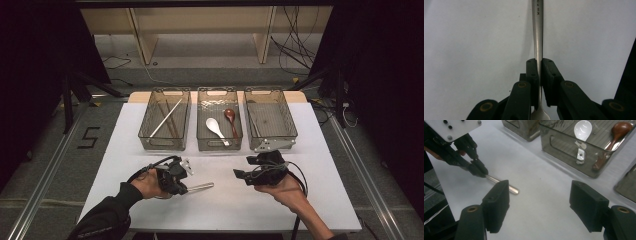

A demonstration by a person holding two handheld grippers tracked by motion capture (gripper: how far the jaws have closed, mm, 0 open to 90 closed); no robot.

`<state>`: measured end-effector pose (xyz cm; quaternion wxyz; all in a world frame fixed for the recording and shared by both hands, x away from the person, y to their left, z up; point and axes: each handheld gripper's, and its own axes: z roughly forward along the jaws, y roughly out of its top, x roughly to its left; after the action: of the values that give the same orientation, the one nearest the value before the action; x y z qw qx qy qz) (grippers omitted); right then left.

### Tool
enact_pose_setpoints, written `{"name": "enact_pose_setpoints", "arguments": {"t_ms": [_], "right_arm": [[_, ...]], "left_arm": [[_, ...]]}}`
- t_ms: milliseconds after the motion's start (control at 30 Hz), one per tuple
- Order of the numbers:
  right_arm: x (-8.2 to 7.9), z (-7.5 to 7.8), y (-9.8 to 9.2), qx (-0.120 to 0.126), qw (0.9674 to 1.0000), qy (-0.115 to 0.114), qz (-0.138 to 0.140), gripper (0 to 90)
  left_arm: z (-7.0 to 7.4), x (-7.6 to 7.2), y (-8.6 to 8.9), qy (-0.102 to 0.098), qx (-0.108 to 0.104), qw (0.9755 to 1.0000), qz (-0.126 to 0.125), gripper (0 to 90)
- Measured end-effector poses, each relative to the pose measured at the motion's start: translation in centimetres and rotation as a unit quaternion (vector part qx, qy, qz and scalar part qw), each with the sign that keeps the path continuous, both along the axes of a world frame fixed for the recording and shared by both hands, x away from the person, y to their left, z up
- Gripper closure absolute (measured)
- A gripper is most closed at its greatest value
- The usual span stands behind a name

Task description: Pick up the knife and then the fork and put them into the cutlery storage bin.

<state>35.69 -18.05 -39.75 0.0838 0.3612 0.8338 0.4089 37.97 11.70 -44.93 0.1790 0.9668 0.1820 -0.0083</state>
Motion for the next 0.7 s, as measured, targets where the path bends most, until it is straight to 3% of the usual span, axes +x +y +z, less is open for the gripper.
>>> {"name": "enact_pose_setpoints", "arguments": {"t_ms": [267,600,700], "right_arm": [[-0.5,-0.5,1.3,-0.003,0.9998,0.001,0.022,33.2],[-1.6,-1.6,4.1,-0.025,0.9971,-0.006,0.071,33.2],[-1.7,-1.6,4.4,-0.022,0.9969,-0.009,0.075,33.2]], "left_arm": [[0.6,0.1,0.1,0.007,-0.016,0.9998,0.008,83.5],[1.2,0.0,0.1,0.008,-0.019,0.9997,0.014,83.5],[1.5,-0.1,0.1,0.006,-0.022,0.9996,0.016,83.5]]}}
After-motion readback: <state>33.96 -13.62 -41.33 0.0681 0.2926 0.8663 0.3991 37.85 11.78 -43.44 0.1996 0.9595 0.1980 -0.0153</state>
